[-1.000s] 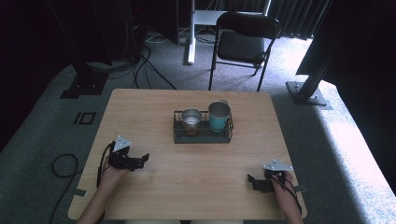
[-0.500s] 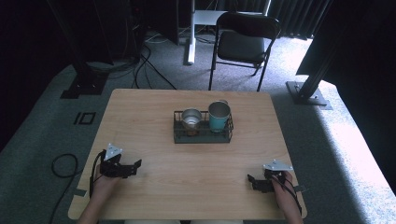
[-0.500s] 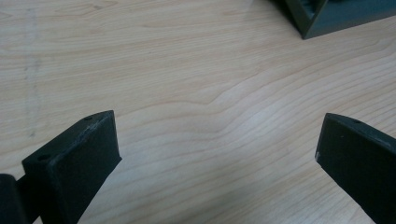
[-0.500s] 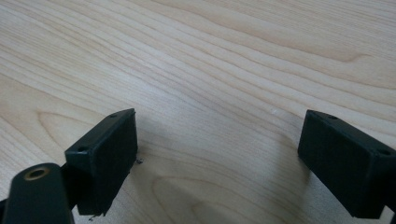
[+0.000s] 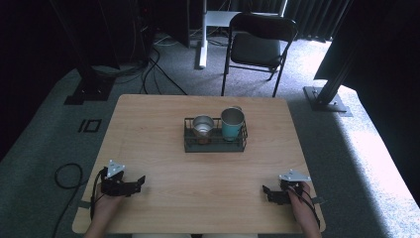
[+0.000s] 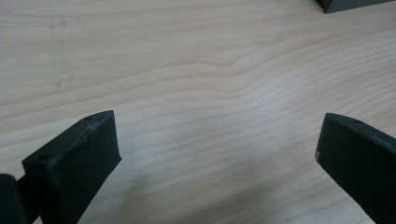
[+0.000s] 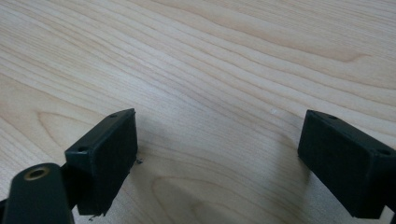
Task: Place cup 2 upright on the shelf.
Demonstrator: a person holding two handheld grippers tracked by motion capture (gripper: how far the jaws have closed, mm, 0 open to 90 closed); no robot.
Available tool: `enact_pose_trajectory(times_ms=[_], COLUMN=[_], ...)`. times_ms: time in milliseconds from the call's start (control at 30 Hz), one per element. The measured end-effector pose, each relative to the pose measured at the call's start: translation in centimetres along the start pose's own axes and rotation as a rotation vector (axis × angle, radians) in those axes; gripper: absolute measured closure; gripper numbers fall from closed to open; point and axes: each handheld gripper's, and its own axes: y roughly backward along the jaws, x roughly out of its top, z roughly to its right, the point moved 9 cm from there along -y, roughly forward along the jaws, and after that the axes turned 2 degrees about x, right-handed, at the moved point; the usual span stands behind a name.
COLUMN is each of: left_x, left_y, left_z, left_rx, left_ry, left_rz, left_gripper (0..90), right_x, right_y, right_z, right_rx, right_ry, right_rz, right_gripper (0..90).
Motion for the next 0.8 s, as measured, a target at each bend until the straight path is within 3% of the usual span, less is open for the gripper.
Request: enact_pose_trajectory(times_ms=[167, 633, 800], left_x=[-0.7, -2.8, -2.9], left_y=[0.3, 0.8, 0.8], left_z=[-0.8, -2.2, -2.3], left_rx=[0.009, 0.145, 0.160], left_ry=[0.080, 0.109, 0.120], left_rz=[-0.018, -0.073, -0.075], left_gripper=[0.3, 0.3, 0.3], right_x=[0.0, 0.0, 0.0], right_y=[0.0, 0.0, 0.0], right_z=[0.0, 0.0, 0.0], right_rx=[0.000, 0.000, 0.000], right_ry=[0.000, 0.000, 0.000], right_rz=[0.000, 0.000, 0.000], right_gripper=[11.5, 11.5, 11.5])
